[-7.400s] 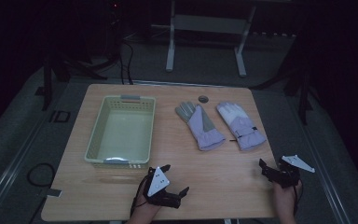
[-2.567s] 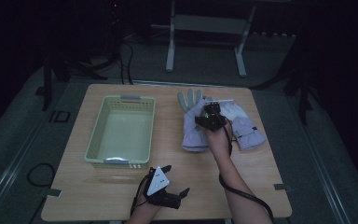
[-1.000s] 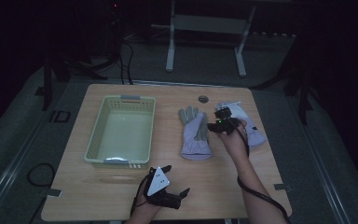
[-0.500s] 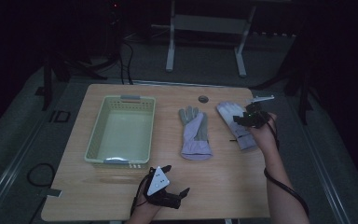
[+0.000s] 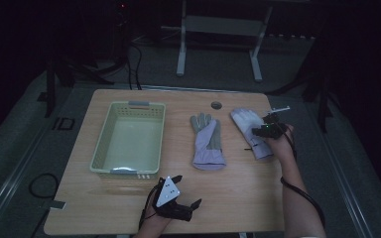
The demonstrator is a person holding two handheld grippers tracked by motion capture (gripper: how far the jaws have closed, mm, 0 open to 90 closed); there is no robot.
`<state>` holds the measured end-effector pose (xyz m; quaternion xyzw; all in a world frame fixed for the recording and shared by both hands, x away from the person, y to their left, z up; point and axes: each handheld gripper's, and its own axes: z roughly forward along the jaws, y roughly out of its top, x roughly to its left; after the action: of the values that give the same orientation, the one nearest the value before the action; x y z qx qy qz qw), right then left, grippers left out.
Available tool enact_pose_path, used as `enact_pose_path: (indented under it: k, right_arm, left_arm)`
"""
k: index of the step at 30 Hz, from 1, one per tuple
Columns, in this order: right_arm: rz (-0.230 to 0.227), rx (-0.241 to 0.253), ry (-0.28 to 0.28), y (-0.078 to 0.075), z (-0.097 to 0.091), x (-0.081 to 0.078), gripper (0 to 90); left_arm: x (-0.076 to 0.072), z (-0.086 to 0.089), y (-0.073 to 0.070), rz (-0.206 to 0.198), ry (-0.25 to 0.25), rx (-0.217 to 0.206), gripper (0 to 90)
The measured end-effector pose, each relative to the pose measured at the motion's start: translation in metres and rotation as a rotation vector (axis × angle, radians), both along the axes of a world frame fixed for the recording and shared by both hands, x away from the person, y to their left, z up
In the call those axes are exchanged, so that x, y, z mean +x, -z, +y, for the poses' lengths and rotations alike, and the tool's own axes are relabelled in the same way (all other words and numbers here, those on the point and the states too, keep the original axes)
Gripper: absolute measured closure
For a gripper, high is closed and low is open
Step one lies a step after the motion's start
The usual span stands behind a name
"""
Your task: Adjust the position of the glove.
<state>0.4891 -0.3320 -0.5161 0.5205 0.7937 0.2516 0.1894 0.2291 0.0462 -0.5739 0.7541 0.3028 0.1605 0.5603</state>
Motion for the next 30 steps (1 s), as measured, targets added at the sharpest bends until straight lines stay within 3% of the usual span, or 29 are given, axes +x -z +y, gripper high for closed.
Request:
enact_pose_path:
  k: [3, 10, 13, 18, 22, 28, 30]
  right_arm:
    - [0.020, -0.023, -0.026, 0.010, 0.002, 0.003, 56.5]
    - [0.036, 0.042, -0.015, 0.013, -0.001, 0.002, 67.0]
    - [0.008, 0.045, 0.007, 0.013, 0.001, -0.003, 72.5]
    - [0.028, 0.078, 0.110, 0.000, 0.005, -0.009, 78.7]
    - [0.018, 0.163, 0.171, -0.014, 0.004, -0.018, 79.6]
    - [0.023, 0.164, 0.234, -0.036, 0.009, -0.037, 80.0]
    - [0.025, 0.141, 0.245, -0.043, 0.010, -0.044, 80.1]
  left_arm:
    - [0.000, 0.000, 0.000, -0.001, 0.000, 0.001, 0.6]
    - [0.000, 0.000, 0.000, -0.003, -0.003, 0.003, 0.6]
    - [0.000, 0.000, 0.000, -0.005, -0.003, 0.006, 0.6]
    - [0.000, 0.000, 0.000, -0.004, -0.004, 0.005, 0.6]
    - [0.000, 0.000, 0.000, -0.005, -0.003, 0.008, 0.5]
    - [-0.001, -0.001, 0.000, -0.007, -0.004, 0.010, 0.6]
    - [-0.001, -0.001, 0.000, -0.007, -0.005, 0.010, 0.6]
